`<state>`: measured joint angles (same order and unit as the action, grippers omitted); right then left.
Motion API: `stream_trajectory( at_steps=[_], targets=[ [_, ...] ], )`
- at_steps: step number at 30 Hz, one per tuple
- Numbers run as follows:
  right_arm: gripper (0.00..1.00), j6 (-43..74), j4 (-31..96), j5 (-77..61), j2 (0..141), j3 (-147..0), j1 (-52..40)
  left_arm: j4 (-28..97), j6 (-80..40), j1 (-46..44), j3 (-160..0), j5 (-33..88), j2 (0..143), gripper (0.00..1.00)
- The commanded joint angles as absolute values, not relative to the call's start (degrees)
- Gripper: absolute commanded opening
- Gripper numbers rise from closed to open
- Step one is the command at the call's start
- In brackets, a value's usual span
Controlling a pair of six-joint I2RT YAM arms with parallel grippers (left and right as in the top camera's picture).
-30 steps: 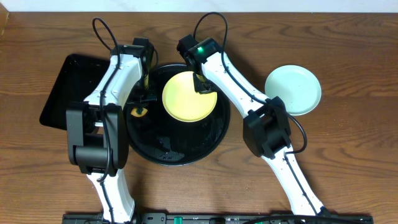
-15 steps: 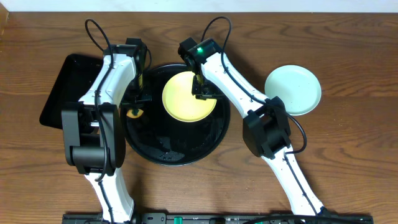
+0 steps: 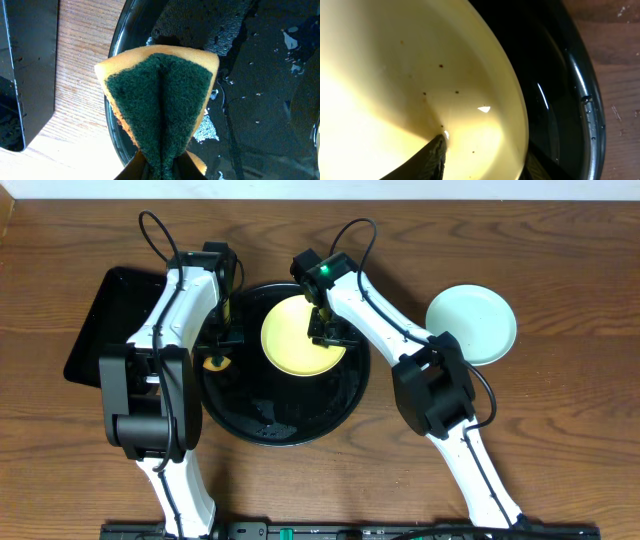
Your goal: Clean dirty plates on tray and stack at the side
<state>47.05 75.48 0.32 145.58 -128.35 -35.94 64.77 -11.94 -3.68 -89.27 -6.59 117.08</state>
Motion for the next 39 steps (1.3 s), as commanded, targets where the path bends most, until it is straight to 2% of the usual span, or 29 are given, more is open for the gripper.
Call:
stream_trajectory(
  at_steps=[1, 2, 5, 6, 9, 12, 27, 29, 31, 39],
  targets=[
    [0.52, 47.8, 71.8, -0.7, 149.5, -124.6, -35.6, 65.5, -11.6, -3.4, -89.2, -6.6, 115.9, 0.13],
    [0.52, 48.0, 70.8, -0.7, 149.5, -124.0, -35.5, 65.6, -11.6, -3.4, -89.2, -6.6, 115.9, 0.14],
    [0.31, 48.0, 67.6, -2.2, 149.5, -121.9, -35.6, 65.9, -11.6, -3.4, -89.2, -6.6, 115.9, 0.16],
    [0.28, 48.0, 66.8, -2.7, 149.5, -121.4, -35.6, 66.0, -11.6, -3.4, -89.2, -6.6, 115.9, 0.16],
    [0.09, 48.0, 65.0, -3.5, 149.5, -120.3, -35.6, 66.0, -11.6, -3.4, -89.2, -6.6, 115.9, 0.17],
    [0.01, 47.8, 64.6, -3.4, 149.5, -120.2, -35.7, 66.2, -11.6, -3.4, -89.2, -6.6, 115.9, 0.17],
    [0.02, 40.1, 60.8, 2.7, 147.4, -122.2, -36.8, 66.6, -11.6, -3.4, -89.2, -6.6, 115.9, 0.17],
    [0.02, 38.4, 60.7, 4.4, 145.4, -122.2, -36.7, 66.1, -11.6, -3.4, -89.2, -6.6, 115.9, 0.15],
    [0.02, 37.1, 60.8, 5.4, 143.6, -122.2, -36.7, 65.6, -11.6, -3.4, -89.2, -6.6, 115.8, 0.08],
    [0.02, 35.9, 60.9, 5.8, 140.1, -122.2, -36.7, 63.9, -12.3, -0.2, -89.2, -7.1, 109.1, 0.08]
  ],
)
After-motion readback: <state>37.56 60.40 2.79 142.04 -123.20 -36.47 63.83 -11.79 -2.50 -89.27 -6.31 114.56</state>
